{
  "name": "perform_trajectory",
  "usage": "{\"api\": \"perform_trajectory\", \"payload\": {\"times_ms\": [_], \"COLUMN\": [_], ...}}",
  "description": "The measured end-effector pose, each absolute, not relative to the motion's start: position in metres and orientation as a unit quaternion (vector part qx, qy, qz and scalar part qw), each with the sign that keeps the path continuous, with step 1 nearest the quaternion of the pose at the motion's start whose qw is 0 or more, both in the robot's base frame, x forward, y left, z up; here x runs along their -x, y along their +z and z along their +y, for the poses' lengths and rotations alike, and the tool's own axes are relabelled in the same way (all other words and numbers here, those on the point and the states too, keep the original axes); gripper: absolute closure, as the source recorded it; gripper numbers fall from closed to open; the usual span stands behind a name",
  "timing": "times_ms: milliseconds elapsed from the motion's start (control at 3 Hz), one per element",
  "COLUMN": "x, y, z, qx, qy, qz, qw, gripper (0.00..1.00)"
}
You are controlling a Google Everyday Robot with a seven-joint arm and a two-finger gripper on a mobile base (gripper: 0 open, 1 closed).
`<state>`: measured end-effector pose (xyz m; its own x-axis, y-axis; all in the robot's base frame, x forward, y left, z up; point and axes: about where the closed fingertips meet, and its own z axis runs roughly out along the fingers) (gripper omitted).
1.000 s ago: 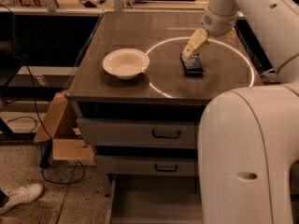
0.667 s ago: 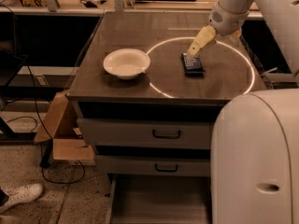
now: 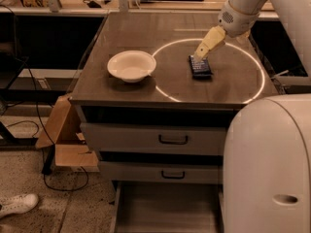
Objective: Place rxbar blueberry into bottom drawer
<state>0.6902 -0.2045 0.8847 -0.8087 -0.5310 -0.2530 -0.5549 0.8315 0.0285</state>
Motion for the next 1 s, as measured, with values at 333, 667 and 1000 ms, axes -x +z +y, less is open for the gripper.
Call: {"api": "perform_trajectory", "payload": {"times_ms": [333, 667, 1000], "x": [-0.702, -0.707, -0.706], "y": [0.891, 0.879, 0.876], "z": [-0.198, -0.196, -0.195], "qx": [0.261, 0.215, 0.220], "qy": [0.013, -0.052, -0.039], "qz": [0.955, 0.966, 0.966], "qw": [0.140, 0.134, 0.130], "gripper": [0.00, 0.00, 0.00]}}
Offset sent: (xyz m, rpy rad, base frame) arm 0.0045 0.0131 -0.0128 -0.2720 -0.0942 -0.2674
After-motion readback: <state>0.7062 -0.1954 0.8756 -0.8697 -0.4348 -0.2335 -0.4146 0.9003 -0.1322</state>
